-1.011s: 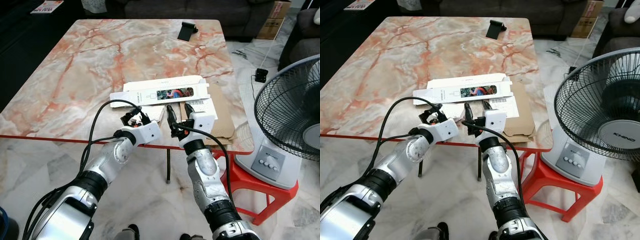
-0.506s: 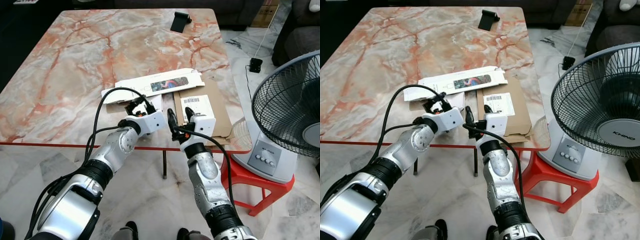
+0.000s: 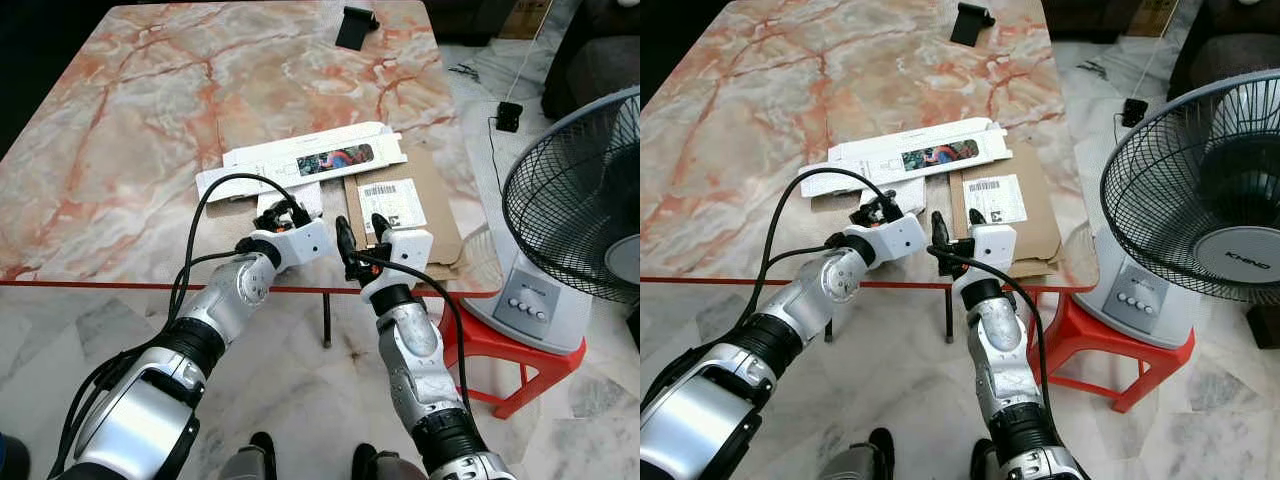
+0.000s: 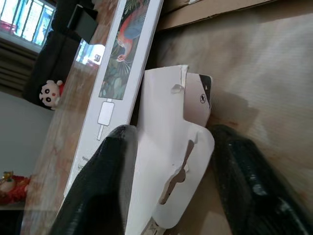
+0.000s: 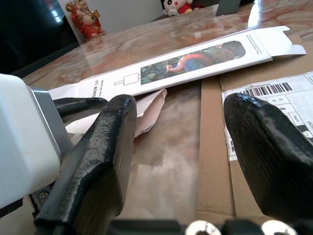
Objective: Picking trash to rubbish bin
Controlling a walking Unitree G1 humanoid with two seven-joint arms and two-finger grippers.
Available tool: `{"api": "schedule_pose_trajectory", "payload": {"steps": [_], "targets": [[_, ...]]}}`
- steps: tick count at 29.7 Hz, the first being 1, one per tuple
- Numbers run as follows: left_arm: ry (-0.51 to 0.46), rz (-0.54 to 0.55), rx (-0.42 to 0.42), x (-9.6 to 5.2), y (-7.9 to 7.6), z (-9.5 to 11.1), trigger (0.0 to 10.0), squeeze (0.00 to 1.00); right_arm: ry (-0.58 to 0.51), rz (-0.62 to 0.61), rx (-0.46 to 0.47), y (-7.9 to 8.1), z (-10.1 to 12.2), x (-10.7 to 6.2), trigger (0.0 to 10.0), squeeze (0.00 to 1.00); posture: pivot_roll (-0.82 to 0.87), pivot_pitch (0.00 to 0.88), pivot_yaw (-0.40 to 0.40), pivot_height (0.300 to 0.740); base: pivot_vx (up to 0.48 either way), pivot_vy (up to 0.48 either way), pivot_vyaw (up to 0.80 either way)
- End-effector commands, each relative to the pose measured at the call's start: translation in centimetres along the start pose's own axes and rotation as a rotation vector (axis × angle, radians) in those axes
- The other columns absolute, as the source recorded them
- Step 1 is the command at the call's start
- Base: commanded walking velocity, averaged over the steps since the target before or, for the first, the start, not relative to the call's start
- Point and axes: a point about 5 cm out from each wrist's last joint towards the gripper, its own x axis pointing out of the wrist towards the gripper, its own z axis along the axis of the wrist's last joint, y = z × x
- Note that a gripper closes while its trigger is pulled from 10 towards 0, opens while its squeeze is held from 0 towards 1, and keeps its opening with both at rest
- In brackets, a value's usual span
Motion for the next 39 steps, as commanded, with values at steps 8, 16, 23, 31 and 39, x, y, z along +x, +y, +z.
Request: {"api": "schedule_pose_trajectory", "payload": {"steps": [8,16,23,31,39], "targets": [[0.05,-0.018,-0.006,-0.1,0.1,-0.9,0.0,0.0,-0.011,0.005,-0.002,0.2,0.4,0.3,10.0,0.0,0.05,0.25,0.015,0.74,0.0,0.0,0.0],[0.043,-0.012,-0.003,-0.1,0.2,-0.7,0.0,0.0,-0.01,0.005,-0.003,0.2,0.5,0.5,10.0,0.0,0.06,0.245,0.016,0.74,0.0,0.0,0.0],[-0.051,0.021,-0.142,-0.6,0.2,1.0,0.4,0.0,-0.016,0.01,-0.001,0.4,0.5,0.8,10.0,0.0,0.06,0.22,0.028,0.74,0.0,0.0,0.0],[-0.214,0.143,-0.393,-2.4,1.8,3.2,10.0,0.0,-0.027,0.004,0.0,0.3,0.7,1.1,10.0,0.0,0.08,0.199,0.039,0.74,0.0,0.0,0.0],[-0.265,0.379,-0.574,-4.6,4.4,3.2,10.0,0.0,-0.038,0.0,0.001,0.3,0.8,1.3,10.0,0.0,0.1,0.18,0.045,0.74,0.0,0.0,0.0]]}}
